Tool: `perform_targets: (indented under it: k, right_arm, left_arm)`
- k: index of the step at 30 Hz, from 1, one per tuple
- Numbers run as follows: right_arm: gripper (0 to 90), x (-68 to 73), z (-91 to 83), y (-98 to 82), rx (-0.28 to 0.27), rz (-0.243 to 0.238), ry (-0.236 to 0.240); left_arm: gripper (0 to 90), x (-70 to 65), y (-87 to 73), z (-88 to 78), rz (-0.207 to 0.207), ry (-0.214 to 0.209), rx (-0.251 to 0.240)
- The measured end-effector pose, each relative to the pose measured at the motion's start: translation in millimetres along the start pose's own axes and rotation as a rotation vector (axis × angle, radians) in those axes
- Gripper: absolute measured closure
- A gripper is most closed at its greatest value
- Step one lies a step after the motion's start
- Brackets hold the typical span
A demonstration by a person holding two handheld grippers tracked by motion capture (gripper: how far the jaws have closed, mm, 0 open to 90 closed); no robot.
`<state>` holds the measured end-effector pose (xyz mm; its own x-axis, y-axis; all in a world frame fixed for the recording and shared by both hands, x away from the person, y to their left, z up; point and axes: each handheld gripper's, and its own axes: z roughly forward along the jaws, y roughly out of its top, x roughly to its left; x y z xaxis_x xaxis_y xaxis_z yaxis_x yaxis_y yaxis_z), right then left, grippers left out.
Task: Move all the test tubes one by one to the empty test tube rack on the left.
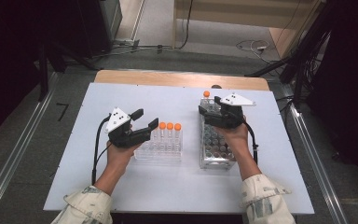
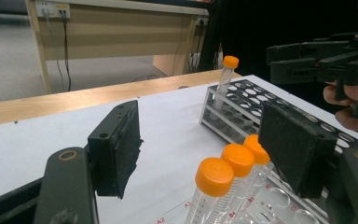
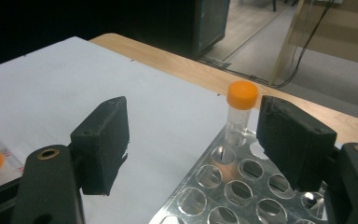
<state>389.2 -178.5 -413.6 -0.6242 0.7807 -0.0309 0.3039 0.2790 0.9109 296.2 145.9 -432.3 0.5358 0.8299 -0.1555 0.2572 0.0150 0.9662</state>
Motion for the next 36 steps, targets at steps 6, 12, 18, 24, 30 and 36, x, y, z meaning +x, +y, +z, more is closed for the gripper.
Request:
perform_targets:
  k: [6, 12, 18, 24, 30, 36]
  right_arm:
    - [26.3, -7.1, 12.2, -4.0, 0.027, 0.021, -0.042]
    - [31.9, -10.5, 20.1, -0.9, 0.051, 0.021, -0.069]
    - [36.9, -13.2, 30.2, 1.6, 0.100, 0.003, -0.097]
    - [41.6, -18.0, 37.3, 3.9, 0.127, 0.010, -0.109]
    - [46.5, -20.7, 44.4, 4.4, 0.170, 0.006, -0.111]
    - [52.4, -21.6, 52.1, 8.5, 0.205, -0.003, -0.100]
  left_arm:
    - [29.7, 0.0, -0.1, 0.2, -0.002, 0.002, -0.001]
    - [29.9, 0.3, -0.3, 0.4, -0.001, 0.002, 0.000]
    - [30.4, 0.1, -0.1, 0.0, 0.000, 0.001, -0.001]
    - [30.5, 0.5, 0.0, -0.2, -0.005, 0.002, -0.002]
    - [30.6, 0.3, -0.1, 0.1, -0.005, 0.000, -0.002]
    - [30.8, 0.4, -0.1, 0.1, -0.005, 0.001, -0.002]
